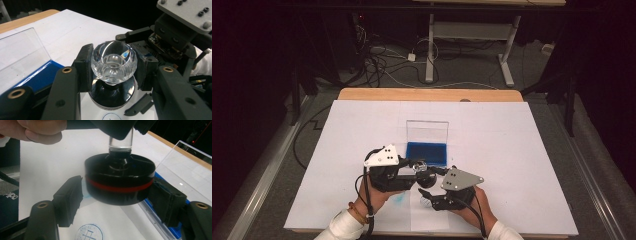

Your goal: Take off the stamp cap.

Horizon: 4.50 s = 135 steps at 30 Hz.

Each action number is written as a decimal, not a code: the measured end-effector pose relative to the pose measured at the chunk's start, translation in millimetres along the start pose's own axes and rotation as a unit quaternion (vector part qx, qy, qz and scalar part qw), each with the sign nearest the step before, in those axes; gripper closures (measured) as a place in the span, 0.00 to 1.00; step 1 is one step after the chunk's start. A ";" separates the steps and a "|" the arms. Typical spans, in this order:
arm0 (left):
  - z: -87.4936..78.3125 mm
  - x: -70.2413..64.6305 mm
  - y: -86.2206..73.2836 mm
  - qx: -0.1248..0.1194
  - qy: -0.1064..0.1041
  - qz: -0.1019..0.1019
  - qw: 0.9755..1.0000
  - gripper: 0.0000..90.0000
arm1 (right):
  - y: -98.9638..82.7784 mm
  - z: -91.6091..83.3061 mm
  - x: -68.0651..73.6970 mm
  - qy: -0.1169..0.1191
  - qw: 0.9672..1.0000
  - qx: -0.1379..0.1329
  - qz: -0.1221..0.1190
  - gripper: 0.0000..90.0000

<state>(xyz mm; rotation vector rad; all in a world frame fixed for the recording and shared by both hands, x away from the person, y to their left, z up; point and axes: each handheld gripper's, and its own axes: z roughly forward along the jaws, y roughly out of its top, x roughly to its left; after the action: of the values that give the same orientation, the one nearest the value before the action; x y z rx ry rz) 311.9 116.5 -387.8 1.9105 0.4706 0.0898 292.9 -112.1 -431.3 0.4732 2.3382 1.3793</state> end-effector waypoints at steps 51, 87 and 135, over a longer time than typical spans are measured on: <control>0.4 -7.9 -2.9 -0.019 -0.008 0.036 0.999 0.61 | 1.9 -5.8 1.8 0.010 1.000 0.008 0.017 0.43; -36.9 12.1 -10.6 -0.024 0.035 0.043 0.998 0.60 | -3.3 -43.1 -15.9 -0.035 0.999 0.025 -0.010 0.43; -66.0 41.6 -29.4 -0.001 0.093 0.014 0.996 0.60 | -62.7 -135.9 -56.0 -0.106 0.992 0.042 0.046 0.43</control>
<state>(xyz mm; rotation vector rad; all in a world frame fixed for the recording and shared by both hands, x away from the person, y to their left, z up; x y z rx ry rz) 323.3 198.8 -395.6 1.9150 0.5685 0.2886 269.9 -269.7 -417.8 0.7226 2.2306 1.2090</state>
